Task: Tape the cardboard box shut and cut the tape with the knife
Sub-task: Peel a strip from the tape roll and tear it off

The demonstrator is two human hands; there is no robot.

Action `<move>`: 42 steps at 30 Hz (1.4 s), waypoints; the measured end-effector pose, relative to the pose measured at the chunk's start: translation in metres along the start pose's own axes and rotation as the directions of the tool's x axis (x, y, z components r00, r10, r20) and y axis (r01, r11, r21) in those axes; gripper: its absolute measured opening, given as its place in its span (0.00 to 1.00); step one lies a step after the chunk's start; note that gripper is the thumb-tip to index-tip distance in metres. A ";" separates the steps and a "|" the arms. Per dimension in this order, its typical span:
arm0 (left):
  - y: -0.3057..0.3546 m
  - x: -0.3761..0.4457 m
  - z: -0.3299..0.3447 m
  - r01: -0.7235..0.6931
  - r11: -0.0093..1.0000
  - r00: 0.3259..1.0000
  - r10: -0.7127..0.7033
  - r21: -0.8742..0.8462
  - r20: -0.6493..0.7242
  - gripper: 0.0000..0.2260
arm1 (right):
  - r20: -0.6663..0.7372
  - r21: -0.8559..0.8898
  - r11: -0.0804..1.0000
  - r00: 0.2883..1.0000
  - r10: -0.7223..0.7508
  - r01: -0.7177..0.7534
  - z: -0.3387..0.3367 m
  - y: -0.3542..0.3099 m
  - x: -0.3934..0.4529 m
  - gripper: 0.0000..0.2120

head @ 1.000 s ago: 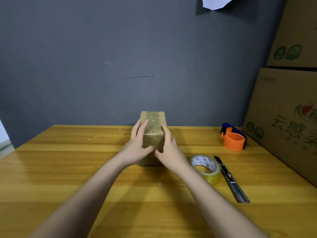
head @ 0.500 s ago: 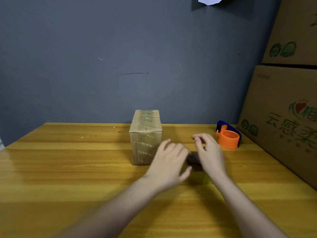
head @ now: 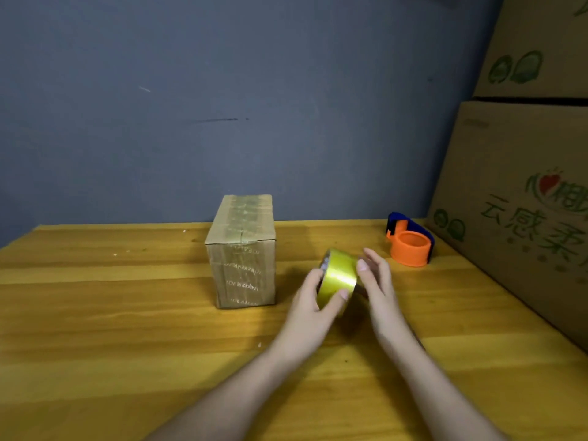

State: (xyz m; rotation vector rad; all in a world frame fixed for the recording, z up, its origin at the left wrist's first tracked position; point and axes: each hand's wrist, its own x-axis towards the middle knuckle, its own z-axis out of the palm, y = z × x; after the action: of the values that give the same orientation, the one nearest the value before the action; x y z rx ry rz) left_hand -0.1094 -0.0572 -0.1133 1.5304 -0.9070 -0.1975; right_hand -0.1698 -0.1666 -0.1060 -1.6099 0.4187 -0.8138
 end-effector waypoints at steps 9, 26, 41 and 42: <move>0.009 0.001 -0.011 0.043 0.924 0.999 -0.052 -0.379 -0.012 0.16 | 0.284 0.139 0.986 0.957 0.051 -0.093 0.013 0.001 -0.014 0.32; 0.028 0.010 -0.016 0.120 0.853 0.992 -0.082 -0.508 0.097 0.17 | 0.112 0.010 0.971 0.965 -0.239 0.239 0.020 -0.004 -0.022 0.38; 0.032 0.009 -0.014 0.102 0.859 0.994 -0.064 -0.501 0.093 0.16 | 0.085 -0.026 0.966 0.964 -0.253 0.256 0.021 -0.001 -0.022 0.39; 0.033 0.009 -0.014 0.102 0.859 0.993 -0.059 -0.501 0.100 0.16 | 0.085 -0.031 0.965 0.963 -0.256 0.259 0.021 -0.001 -0.022 0.40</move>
State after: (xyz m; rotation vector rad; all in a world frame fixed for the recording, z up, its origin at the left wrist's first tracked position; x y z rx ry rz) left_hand -0.1088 -0.0495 -0.0775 1.0714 -0.7758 -0.5224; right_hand -0.1703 -0.1365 -0.1113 -1.7534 0.1707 -0.9366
